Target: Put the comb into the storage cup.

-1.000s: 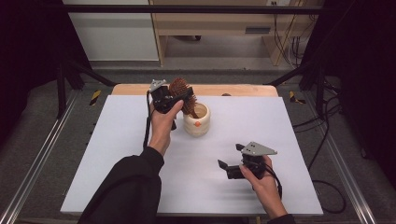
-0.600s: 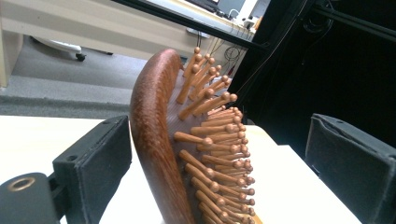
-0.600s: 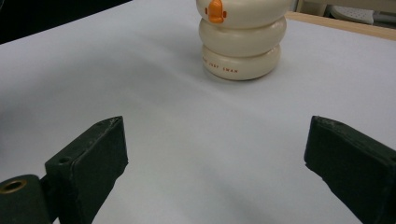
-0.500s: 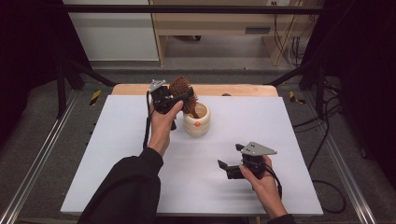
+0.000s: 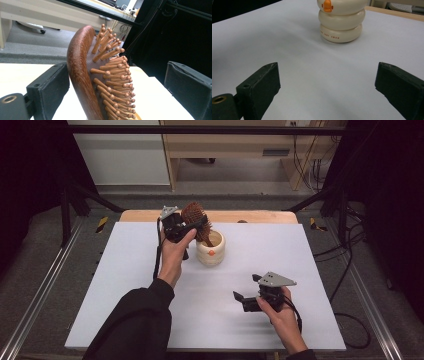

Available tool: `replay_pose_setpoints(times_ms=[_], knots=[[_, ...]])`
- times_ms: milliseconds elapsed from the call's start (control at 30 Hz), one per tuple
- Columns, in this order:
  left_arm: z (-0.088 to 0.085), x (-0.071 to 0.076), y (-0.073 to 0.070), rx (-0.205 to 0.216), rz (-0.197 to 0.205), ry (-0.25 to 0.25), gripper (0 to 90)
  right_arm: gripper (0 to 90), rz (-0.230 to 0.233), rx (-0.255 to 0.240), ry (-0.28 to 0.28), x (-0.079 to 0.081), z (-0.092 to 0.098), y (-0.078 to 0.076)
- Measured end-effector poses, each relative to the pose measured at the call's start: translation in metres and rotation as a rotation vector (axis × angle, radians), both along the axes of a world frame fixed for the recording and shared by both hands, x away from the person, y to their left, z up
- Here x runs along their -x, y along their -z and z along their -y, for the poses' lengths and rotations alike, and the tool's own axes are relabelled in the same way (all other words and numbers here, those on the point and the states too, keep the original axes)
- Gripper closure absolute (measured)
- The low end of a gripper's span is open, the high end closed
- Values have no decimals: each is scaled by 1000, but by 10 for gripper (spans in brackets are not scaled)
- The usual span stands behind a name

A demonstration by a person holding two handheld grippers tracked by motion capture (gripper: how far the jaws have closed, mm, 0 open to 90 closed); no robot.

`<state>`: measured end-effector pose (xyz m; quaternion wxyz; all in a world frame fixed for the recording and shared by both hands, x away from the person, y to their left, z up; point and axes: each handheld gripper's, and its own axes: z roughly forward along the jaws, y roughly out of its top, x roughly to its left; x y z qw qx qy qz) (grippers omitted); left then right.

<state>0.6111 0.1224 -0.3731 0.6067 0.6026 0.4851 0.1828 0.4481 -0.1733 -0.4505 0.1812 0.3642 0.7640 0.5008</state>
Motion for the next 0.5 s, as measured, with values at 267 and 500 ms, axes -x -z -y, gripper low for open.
replay_pose_setpoints(times_ms=[267,500], knots=[[-1,0,0,5,2,-2,57,65,0,0,-1,0,0,0],[-1,0,1,-1,5,0,54,65,0,0,-1,0,0,0]])
